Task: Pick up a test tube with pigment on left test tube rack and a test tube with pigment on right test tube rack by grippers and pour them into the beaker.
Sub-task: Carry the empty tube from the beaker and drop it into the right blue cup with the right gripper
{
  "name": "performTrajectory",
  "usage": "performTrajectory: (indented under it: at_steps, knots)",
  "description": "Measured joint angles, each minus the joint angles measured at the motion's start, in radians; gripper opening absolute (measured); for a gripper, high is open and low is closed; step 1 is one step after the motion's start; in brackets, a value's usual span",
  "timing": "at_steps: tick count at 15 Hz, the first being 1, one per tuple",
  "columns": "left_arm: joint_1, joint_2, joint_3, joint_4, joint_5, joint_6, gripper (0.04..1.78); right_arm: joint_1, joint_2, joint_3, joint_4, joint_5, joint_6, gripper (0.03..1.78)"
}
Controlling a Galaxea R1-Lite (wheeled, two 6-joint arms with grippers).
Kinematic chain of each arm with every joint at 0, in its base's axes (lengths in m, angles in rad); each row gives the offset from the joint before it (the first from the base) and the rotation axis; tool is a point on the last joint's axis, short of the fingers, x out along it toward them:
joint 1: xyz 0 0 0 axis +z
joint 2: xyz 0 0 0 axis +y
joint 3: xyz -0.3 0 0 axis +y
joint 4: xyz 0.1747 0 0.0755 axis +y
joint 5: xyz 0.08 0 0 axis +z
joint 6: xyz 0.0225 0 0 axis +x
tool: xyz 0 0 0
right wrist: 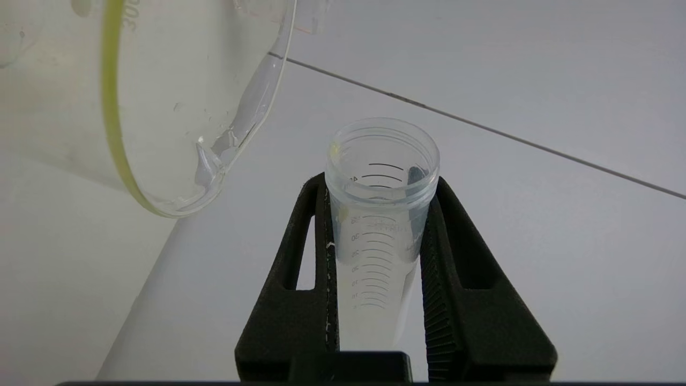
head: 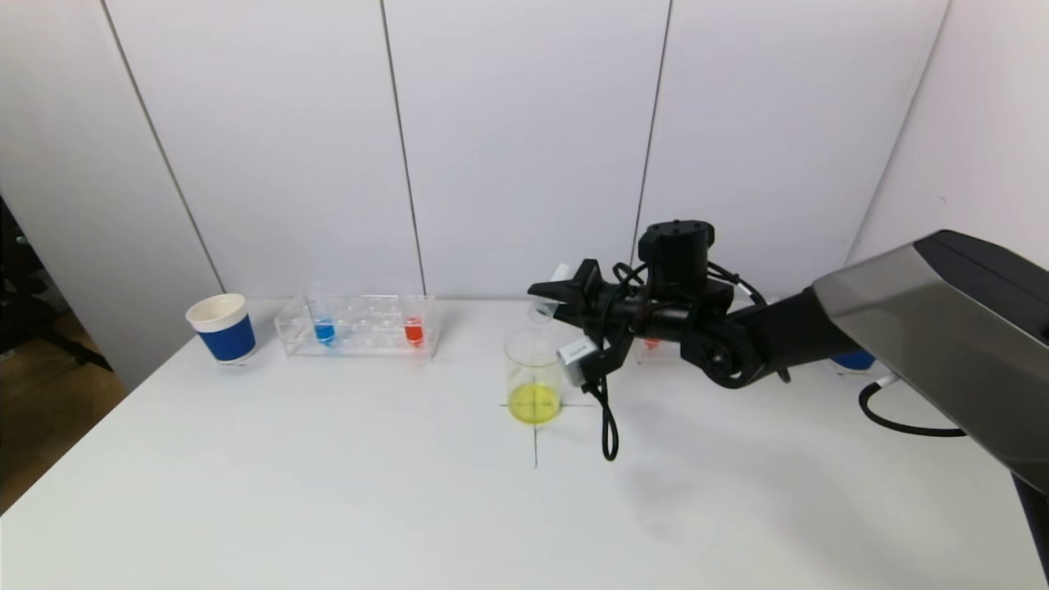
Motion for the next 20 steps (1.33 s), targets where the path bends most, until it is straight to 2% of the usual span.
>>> performTrajectory:
  at_steps: [4,11,13,17,20]
  knots:
    - [0.0,0.0,0.0,0.0,0.0,0.001,1.76,0.006,0.003,0.003,-0.001,0.003,0.039,0.5]
    - [0.0,0.0,0.0,0.0,0.0,0.0,1.76,0.014,0.009,0.011,-0.04,0.004,0.247,0.5]
    - [0.0,0.0,0.0,0.0,0.0,0.0,1.76,0.021,0.008,0.018,-0.062,0.003,0.33,0.5]
    - [0.0,0.0,0.0,0.0,0.0,0.0,1.76,0.036,0.008,0.034,-0.179,-0.001,0.522,0.5]
    - [0.0,0.0,0.0,0.0,0.0,0.0,1.76,0.039,-0.001,0.039,-0.246,-0.049,0.666,0.5]
